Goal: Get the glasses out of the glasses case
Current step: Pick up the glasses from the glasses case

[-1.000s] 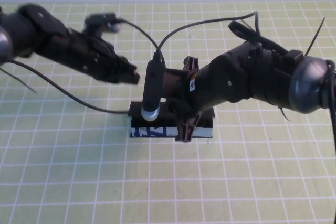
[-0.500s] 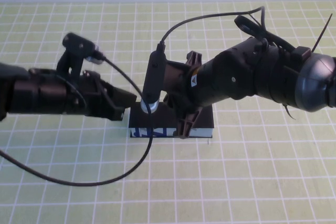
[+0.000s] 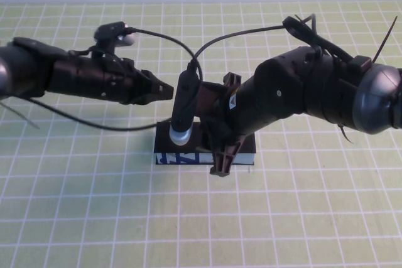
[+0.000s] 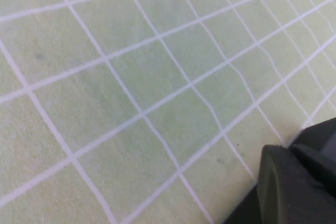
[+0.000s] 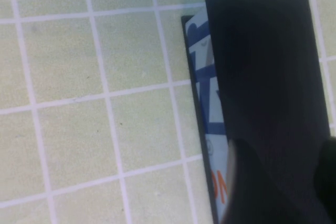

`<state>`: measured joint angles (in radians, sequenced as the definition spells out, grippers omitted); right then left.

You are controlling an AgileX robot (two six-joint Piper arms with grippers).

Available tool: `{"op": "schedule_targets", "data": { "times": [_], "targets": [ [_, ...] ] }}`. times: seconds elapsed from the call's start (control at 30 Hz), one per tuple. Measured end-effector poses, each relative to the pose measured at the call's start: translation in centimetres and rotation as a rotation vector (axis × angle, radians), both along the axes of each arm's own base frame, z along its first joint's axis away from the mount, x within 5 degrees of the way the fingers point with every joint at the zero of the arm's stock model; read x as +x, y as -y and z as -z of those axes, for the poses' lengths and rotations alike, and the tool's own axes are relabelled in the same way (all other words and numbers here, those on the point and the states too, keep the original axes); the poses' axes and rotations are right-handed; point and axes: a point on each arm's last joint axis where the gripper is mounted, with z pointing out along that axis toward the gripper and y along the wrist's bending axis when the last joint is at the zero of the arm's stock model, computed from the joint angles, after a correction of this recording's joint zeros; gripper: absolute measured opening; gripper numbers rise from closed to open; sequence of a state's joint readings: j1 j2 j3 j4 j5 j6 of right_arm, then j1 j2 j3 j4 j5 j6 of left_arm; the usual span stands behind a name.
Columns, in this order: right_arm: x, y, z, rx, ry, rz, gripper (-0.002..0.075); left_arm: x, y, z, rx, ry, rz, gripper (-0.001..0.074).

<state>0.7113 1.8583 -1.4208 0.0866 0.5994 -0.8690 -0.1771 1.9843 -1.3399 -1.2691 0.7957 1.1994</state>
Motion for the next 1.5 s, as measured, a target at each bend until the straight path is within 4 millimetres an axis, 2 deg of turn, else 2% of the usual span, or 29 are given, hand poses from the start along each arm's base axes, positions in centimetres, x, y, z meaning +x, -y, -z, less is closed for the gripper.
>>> {"op": "schedule_targets", "data": {
  "times": [0.17, 0.3, 0.53, 0.77, 0.9, 1.13, 1.5],
  "targets": [
    [0.0, -0.1, 0.0, 0.01, -0.009, 0.004, 0.0257, 2.8, 0.9, 3.2, -0.014, -0.124, 0.067, -0.0004],
    [-0.1, -0.1, 0.0, 0.02, -0.017, 0.009, 0.0257, 3.3, 1.1, 4.8, 0.001, -0.193, 0.091, -0.0004],
    [-0.1, -0.2, 0.0, 0.035, -0.03, 0.015, 0.0259, 2.8, 0.8, 5.2, 0.064, -0.234, 0.137, -0.0004],
    [0.3, -0.6, 2.3, -0.002, -0.071, 0.017, 0.0336, 2.8, 0.8, 5.4, 0.081, -0.237, 0.144, -0.0004],
    [0.4, -0.7, 2.6, -0.024, -0.053, -0.024, 0.0352, 2.8, 0.7, 5.4, 0.084, -0.236, 0.141, -0.0004],
    [0.5, -0.7, 2.6, -0.051, -0.015, -0.084, 0.035, 2.8, 0.7, 5.4, 0.084, -0.238, 0.136, -0.0004],
    [1.0, -1.0, 4.1, -0.071, -0.003, -0.094, 0.0313, 2.8, 0.7, 5.4, 0.084, -0.239, 0.133, -0.0004]
  ]
}}
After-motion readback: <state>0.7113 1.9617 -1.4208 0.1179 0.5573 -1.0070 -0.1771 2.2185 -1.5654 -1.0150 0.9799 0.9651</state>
